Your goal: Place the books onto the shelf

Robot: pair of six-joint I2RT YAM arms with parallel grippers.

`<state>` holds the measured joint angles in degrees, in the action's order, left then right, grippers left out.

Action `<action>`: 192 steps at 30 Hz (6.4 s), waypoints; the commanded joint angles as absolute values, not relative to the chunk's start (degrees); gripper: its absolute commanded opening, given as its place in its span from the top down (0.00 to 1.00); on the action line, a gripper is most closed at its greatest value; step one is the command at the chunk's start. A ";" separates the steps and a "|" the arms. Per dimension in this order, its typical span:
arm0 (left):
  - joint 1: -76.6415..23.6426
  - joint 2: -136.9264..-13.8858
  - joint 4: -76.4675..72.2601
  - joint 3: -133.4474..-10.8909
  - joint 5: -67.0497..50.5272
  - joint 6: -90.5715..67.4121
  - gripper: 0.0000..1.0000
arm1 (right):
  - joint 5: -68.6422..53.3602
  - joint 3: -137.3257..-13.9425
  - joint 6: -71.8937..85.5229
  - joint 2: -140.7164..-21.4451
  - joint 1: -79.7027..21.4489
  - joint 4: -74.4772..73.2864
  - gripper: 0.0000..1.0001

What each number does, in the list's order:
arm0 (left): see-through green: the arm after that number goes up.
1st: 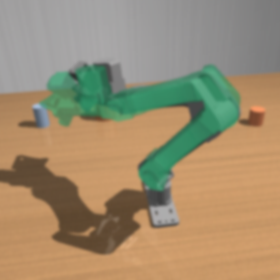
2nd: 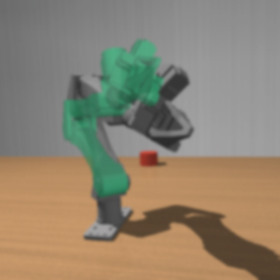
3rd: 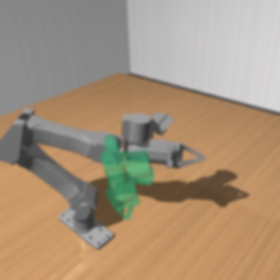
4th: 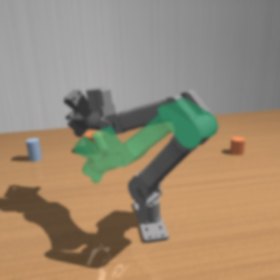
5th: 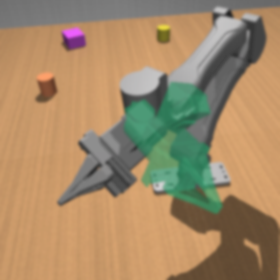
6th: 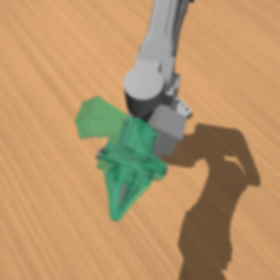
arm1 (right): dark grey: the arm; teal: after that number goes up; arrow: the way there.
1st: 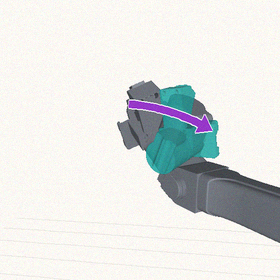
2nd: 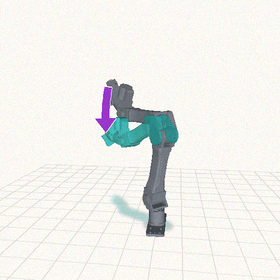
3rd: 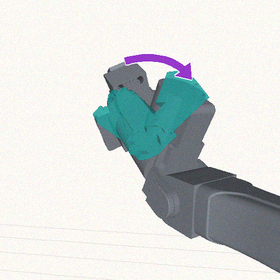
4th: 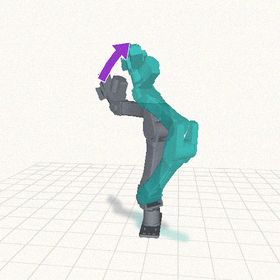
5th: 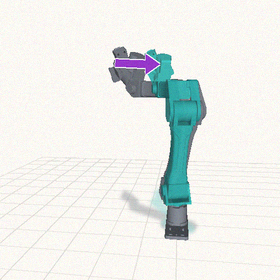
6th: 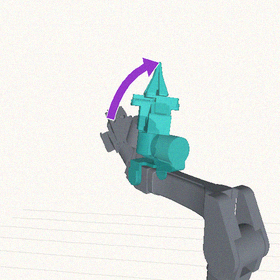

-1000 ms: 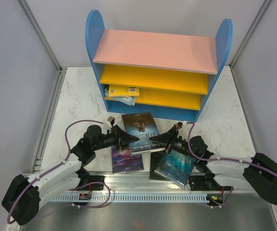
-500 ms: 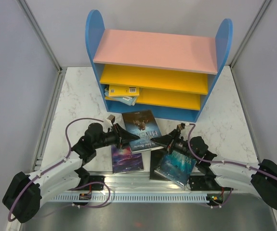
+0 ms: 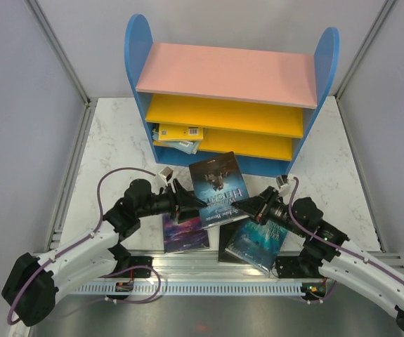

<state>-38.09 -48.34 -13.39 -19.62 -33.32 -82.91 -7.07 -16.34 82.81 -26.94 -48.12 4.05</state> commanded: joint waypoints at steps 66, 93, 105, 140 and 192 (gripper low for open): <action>-37.97 -36.73 13.45 -23.55 -35.33 -69.79 0.30 | 18.43 -11.95 99.57 -37.25 -13.33 19.94 1.00; -28.22 -36.12 24.08 -29.97 -44.90 -59.51 0.34 | 62.23 -22.76 138.16 -65.46 -36.65 6.85 1.00; -22.15 -35.24 29.09 -30.94 -49.22 -54.76 0.36 | 55.20 -17.85 135.10 -67.15 -34.63 15.11 0.32; -20.83 -40.60 32.26 -29.80 -38.42 -52.03 0.36 | 15.05 -24.35 77.96 -23.49 -25.66 -23.28 0.02; -18.28 -45.26 36.99 -33.75 -34.02 -48.61 0.39 | -6.05 -30.67 72.25 -73.56 -22.68 21.27 0.75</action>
<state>-18.98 -45.34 34.96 -31.07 -35.55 -51.94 -3.46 -27.27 73.87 -71.44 -23.49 17.15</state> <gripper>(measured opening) 0.611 0.251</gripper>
